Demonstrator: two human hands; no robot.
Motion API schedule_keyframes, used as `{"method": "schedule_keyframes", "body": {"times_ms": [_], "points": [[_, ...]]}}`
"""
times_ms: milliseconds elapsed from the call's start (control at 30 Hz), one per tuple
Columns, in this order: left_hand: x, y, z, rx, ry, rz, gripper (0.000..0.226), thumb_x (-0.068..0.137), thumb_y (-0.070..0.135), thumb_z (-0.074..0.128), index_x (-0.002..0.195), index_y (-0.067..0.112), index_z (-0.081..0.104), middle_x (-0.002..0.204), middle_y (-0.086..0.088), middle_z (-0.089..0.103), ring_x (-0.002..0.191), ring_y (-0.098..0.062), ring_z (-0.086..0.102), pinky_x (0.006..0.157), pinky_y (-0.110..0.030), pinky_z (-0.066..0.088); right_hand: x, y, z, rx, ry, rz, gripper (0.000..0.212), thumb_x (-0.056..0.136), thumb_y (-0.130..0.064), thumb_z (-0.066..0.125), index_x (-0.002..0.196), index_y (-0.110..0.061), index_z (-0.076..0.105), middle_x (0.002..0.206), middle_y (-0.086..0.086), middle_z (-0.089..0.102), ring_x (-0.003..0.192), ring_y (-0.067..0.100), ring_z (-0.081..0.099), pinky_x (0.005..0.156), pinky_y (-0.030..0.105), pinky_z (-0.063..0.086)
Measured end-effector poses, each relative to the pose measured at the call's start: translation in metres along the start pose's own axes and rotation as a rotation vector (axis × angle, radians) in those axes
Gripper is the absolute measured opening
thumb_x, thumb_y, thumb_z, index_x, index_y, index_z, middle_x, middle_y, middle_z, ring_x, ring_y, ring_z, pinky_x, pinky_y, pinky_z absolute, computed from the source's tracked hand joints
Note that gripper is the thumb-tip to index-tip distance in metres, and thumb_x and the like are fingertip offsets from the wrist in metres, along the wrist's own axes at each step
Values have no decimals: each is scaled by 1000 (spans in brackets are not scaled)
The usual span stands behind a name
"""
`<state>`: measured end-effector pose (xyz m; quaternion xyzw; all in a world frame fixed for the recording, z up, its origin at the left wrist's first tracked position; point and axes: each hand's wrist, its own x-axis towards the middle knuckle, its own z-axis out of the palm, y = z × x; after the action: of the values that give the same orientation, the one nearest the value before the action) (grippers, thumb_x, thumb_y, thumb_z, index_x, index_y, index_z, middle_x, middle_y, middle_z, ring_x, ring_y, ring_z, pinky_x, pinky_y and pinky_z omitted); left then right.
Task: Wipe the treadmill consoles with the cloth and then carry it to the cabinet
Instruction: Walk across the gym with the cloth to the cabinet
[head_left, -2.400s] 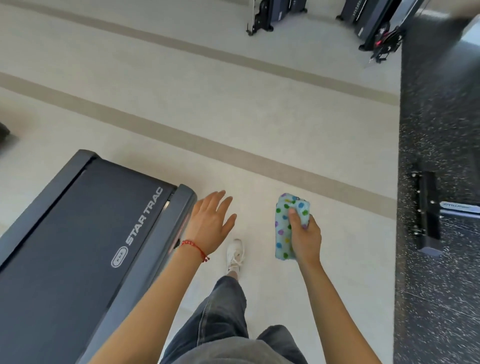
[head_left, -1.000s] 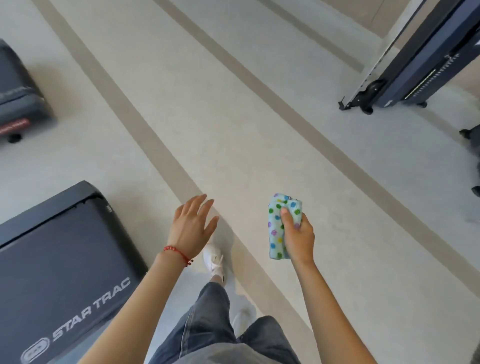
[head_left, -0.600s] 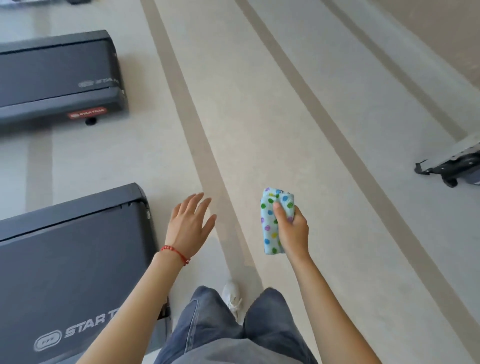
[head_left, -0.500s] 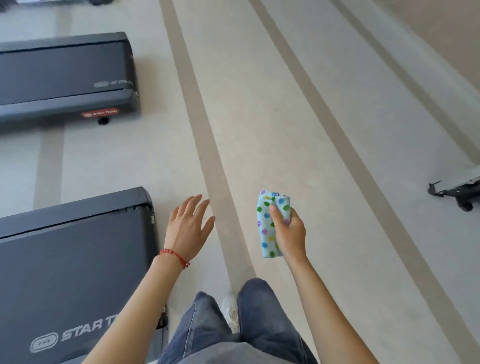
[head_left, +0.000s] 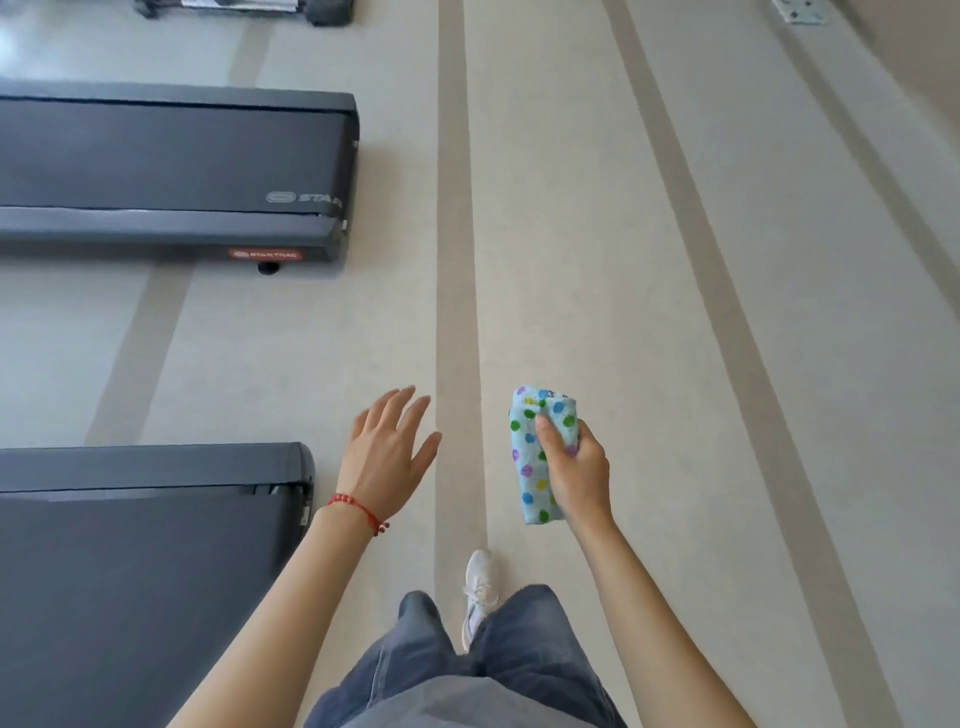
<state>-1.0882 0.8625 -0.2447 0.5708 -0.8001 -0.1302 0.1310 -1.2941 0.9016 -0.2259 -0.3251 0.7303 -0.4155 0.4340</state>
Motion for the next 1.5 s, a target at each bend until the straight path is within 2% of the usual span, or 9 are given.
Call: {"method": "schedule_keyframes", "body": {"times_ms": [200, 667, 767, 867, 1000, 1100, 1267, 1500], "points": [[111, -20, -2, 6, 21, -35, 53, 90, 42, 34, 117, 4, 58, 123, -18, 58, 112, -37, 53, 89, -50, 44, 110, -48, 19, -5, -14, 22, 19, 88, -40, 56, 90, -21, 59, 84, -7, 65, 78, 10, 65, 60, 20, 47], [426, -125, -32, 54, 37, 12, 49, 88, 39, 36, 112, 5, 60, 117, -17, 60, 105, -35, 57, 82, -47, 48, 386, -203, 127, 39, 11, -5, 15, 87, -39, 57, 84, -24, 58, 81, -7, 65, 76, 11, 64, 63, 22, 49], [488, -139, -39, 43, 37, -1, 50, 89, 40, 35, 114, 4, 60, 119, -18, 59, 107, -36, 56, 86, -48, 46, 437, -231, 141, 44, 7, -1, 17, 87, -39, 56, 89, -23, 59, 83, -8, 65, 78, 10, 64, 63, 22, 50], [550, -150, -36, 44, 28, 7, 50, 89, 41, 35, 115, 6, 59, 120, -16, 59, 109, -36, 55, 87, -48, 46, 493, -253, 152, 52, 15, 1, 19, 88, -39, 56, 93, -21, 59, 84, -7, 65, 77, 7, 64, 60, 19, 48], [644, -163, -25, 39, 25, 7, 51, 89, 42, 34, 115, 6, 60, 120, -16, 60, 108, -35, 56, 86, -49, 47, 580, -284, 165, 53, 15, -4, 11, 87, -39, 57, 86, -28, 58, 83, -9, 65, 78, 6, 64, 61, 19, 48], [723, -167, -20, 38, 25, -2, 52, 89, 43, 34, 115, 6, 60, 120, -17, 59, 108, -36, 56, 87, -50, 46, 653, -315, 171, 59, 18, -10, 13, 87, -38, 57, 88, -25, 59, 83, -9, 65, 77, 6, 63, 61, 19, 49], [839, -171, -25, 49, 16, -18, 53, 90, 44, 33, 117, 7, 59, 121, -16, 59, 109, -35, 55, 88, -49, 46, 762, -376, 178, 55, -11, -28, 15, 88, -37, 58, 89, -22, 59, 80, -10, 64, 73, 2, 63, 54, 10, 46], [981, -194, -26, 38, 8, -39, 54, 90, 45, 32, 118, 7, 59, 121, -16, 59, 109, -37, 56, 87, -50, 46, 891, -439, 203, 61, -21, -11, 15, 87, -37, 58, 88, -22, 60, 81, -8, 66, 73, 5, 64, 51, 8, 46]]}}
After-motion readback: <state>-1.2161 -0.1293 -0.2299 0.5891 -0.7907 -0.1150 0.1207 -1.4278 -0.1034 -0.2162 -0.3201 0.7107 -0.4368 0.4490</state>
